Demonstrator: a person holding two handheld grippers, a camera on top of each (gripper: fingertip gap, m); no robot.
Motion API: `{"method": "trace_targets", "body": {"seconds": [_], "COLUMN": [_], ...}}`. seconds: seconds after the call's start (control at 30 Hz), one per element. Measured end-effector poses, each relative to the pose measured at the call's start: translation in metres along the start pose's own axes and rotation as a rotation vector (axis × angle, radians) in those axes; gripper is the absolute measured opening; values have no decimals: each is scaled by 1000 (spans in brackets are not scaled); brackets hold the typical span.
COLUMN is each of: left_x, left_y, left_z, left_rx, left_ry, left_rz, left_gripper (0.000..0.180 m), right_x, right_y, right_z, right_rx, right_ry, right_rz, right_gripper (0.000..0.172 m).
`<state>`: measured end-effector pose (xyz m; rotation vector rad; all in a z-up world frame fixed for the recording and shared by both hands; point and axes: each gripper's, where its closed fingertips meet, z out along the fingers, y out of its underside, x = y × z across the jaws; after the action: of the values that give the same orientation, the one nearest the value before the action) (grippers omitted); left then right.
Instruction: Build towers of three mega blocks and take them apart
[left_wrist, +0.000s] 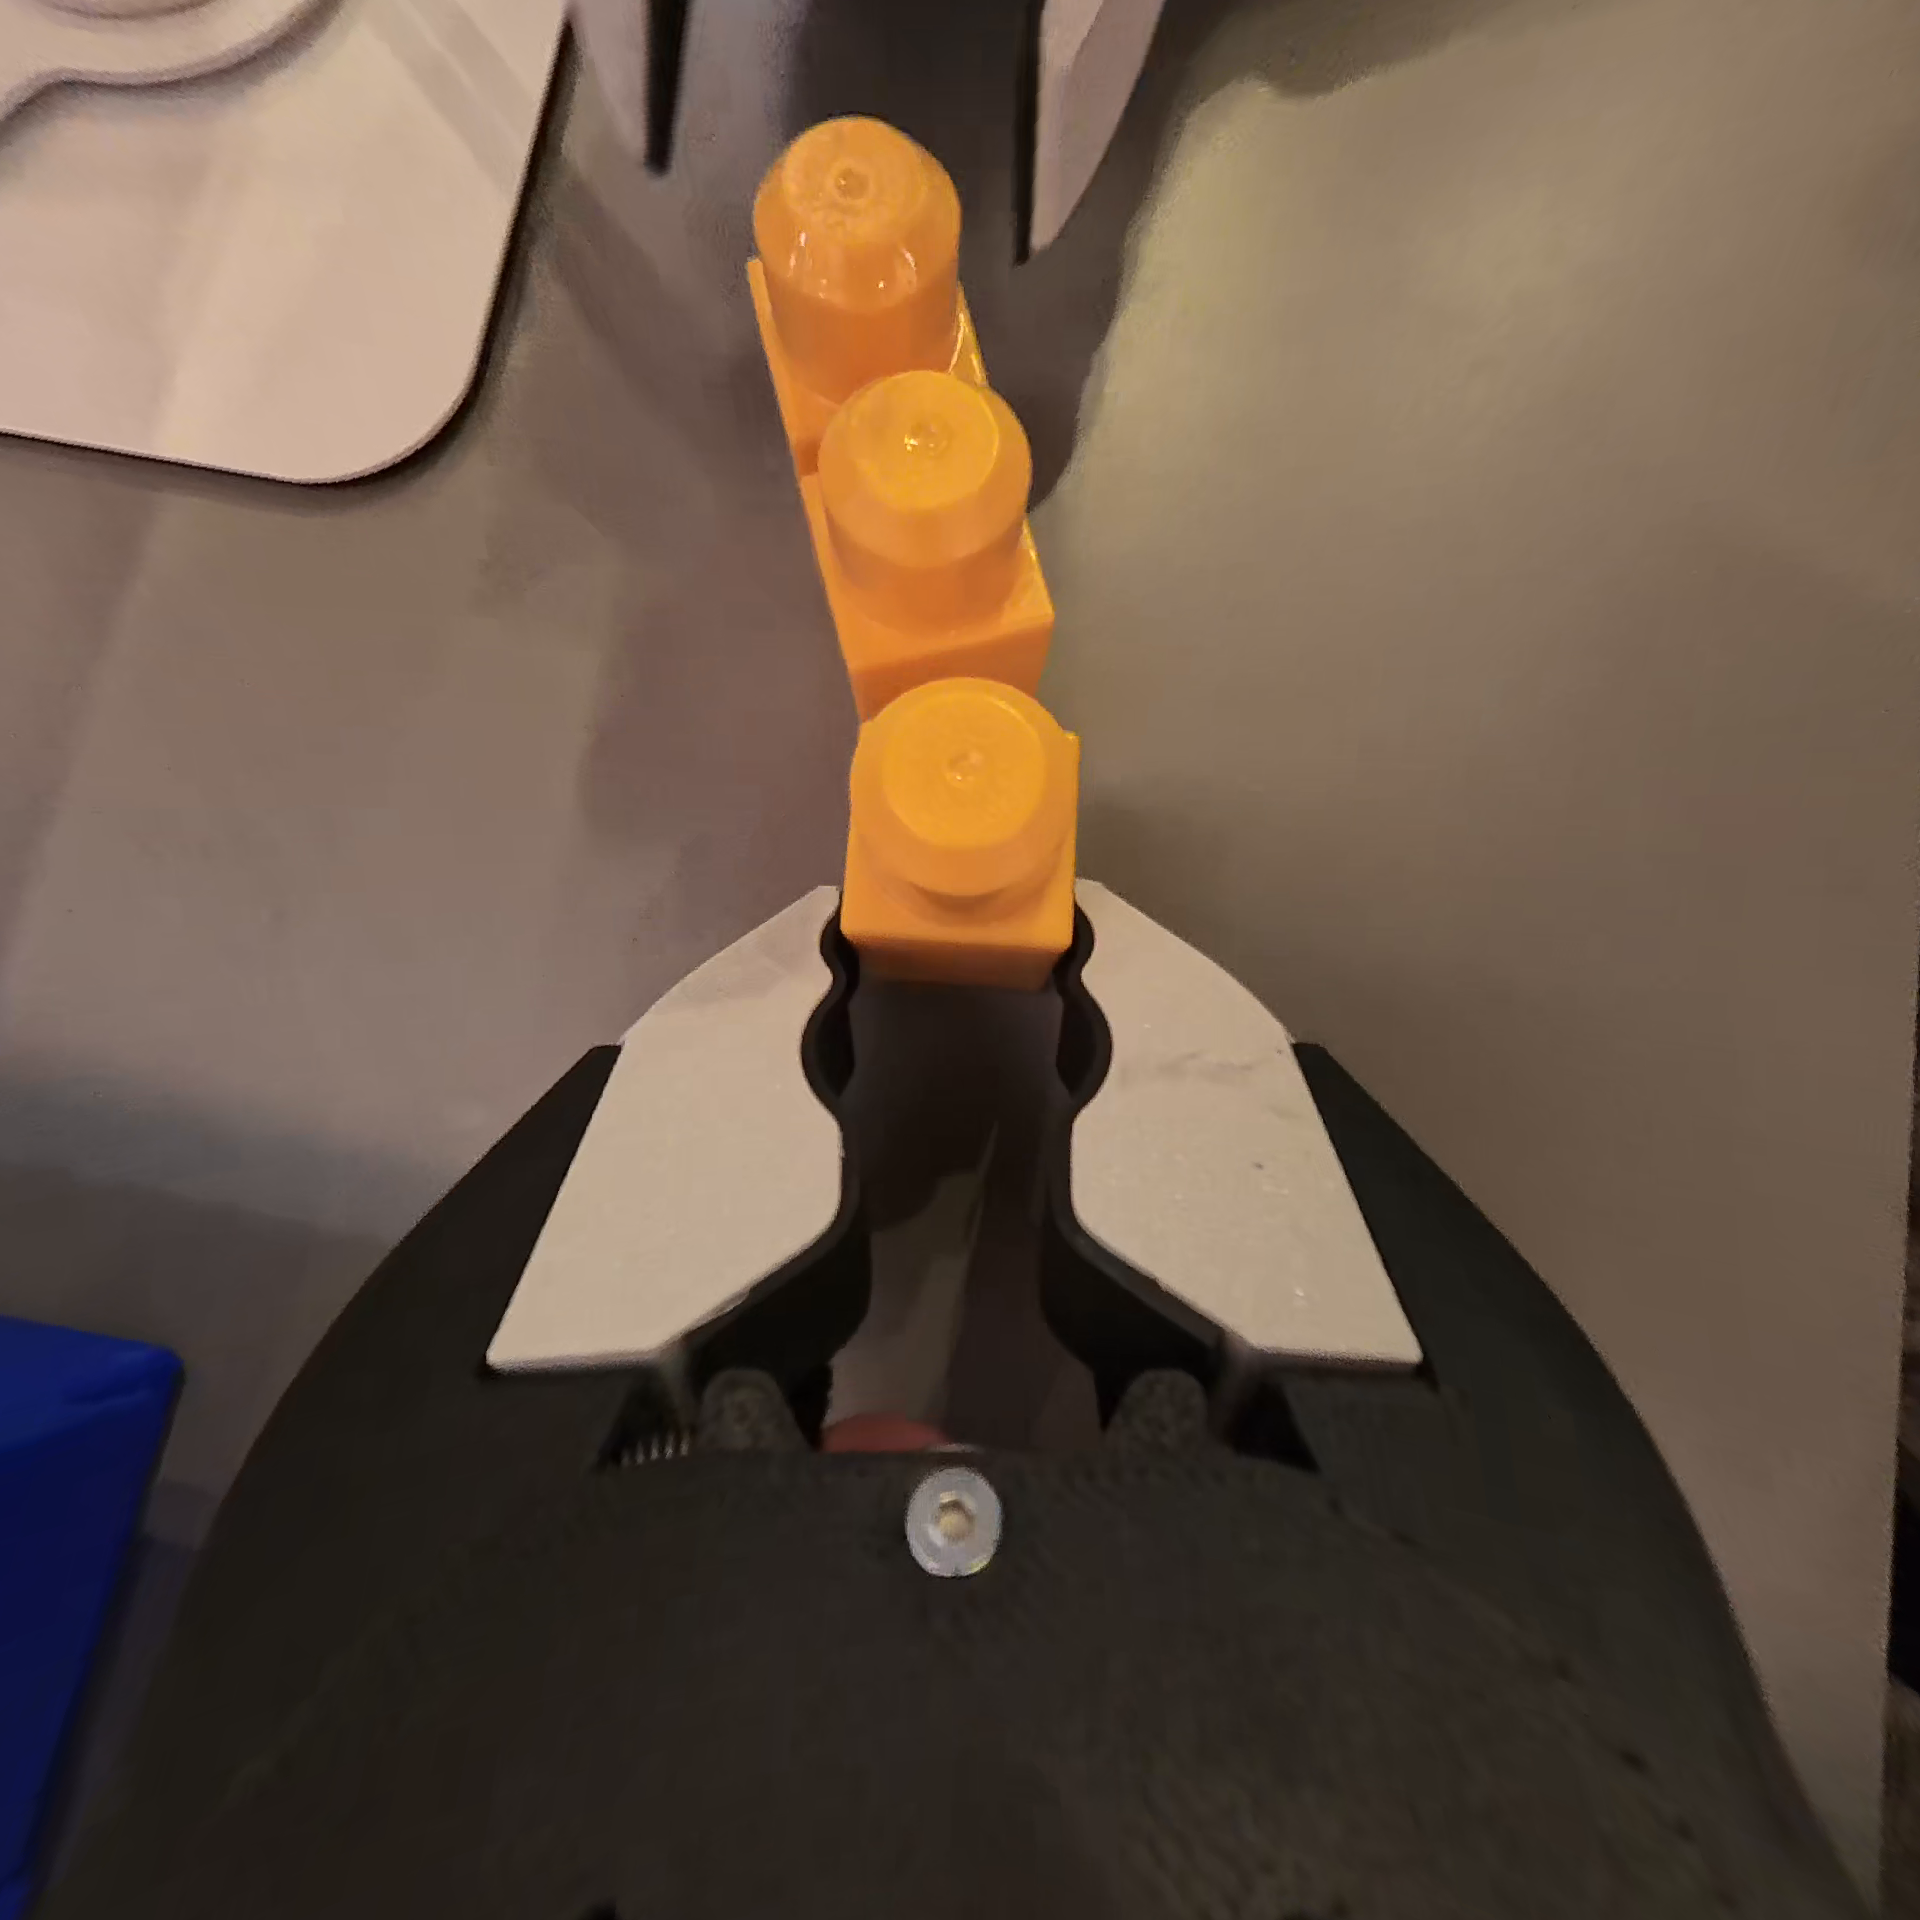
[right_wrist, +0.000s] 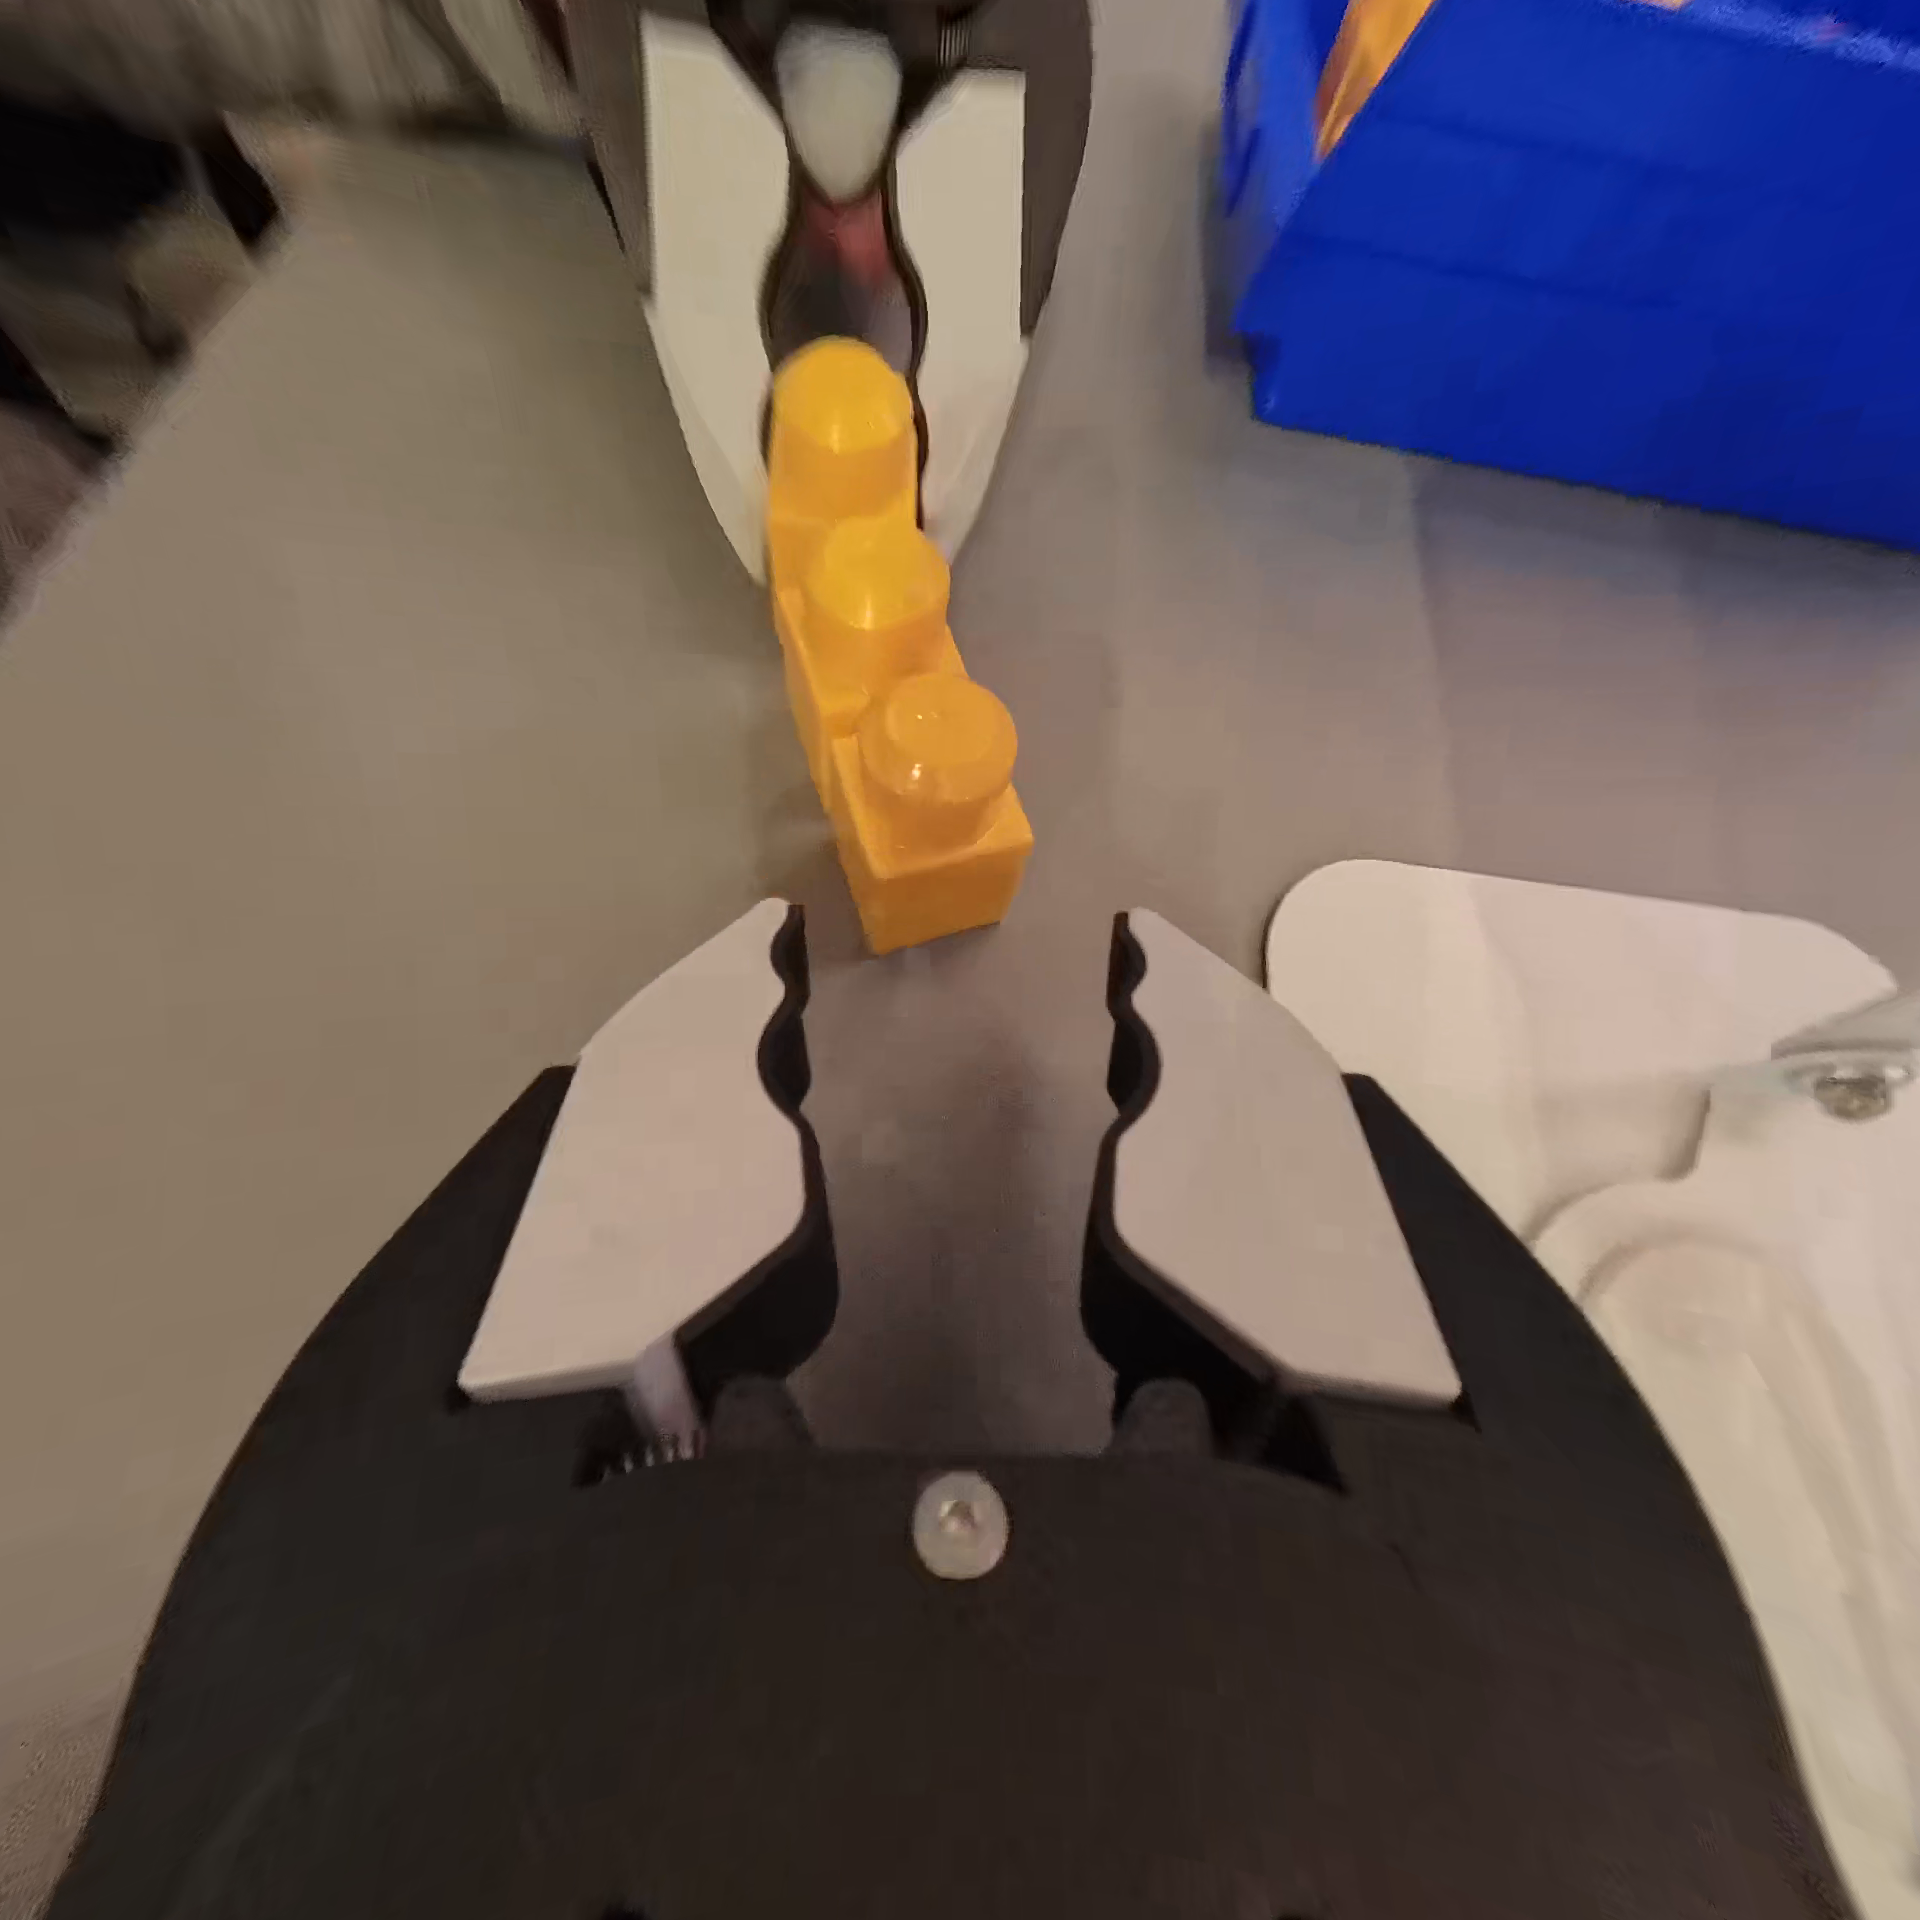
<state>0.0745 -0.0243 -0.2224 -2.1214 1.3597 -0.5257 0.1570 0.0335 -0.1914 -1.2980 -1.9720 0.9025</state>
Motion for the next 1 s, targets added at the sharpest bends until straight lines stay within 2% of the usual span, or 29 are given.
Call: {"method": "trace_targets", "body": {"seconds": [0.07, 0.2, 0.33, 0.4, 0.5, 0.63, 0.8, 1.0], "left_x": [-1, -2, -3, -5, -10, -15, -25, -29], "left_y": [-1, -1, 0, -1, -2, -6, -21, -43], "left_z": [-2, -4, -2, -1, -3, -12, -30, -42], "left_rx": [-8, -23, -30, -22, -16, -6, -32, -155], "left_ry": [-12, -7, 2, 2, -24, -59, -173, -334], "left_rz": [3, 4, 2, -3, -10, -24, 1, 92], "left_gripper": [36, 36, 36, 36, 36, 36, 36, 36], "right_x": [1, 1, -11, -14, -11, 8, 16, 1], "right_y": [-2, -20, -9, -2, -4, -28, -80, -114], "right_z": [10, 19, 29, 34, 30, 8, -21, -21], "right_rx": [-74, -66, -129, -159, -156, -59, 120, 218], "right_ry": [-42, -128, -234, -245, -222, -130, 11, 62], "right_rz": [-60, -82, -68, -76, -82, -31, -70, -139], "right_gripper": [57, 55, 50, 37, 36, 36, 37, 37]}}
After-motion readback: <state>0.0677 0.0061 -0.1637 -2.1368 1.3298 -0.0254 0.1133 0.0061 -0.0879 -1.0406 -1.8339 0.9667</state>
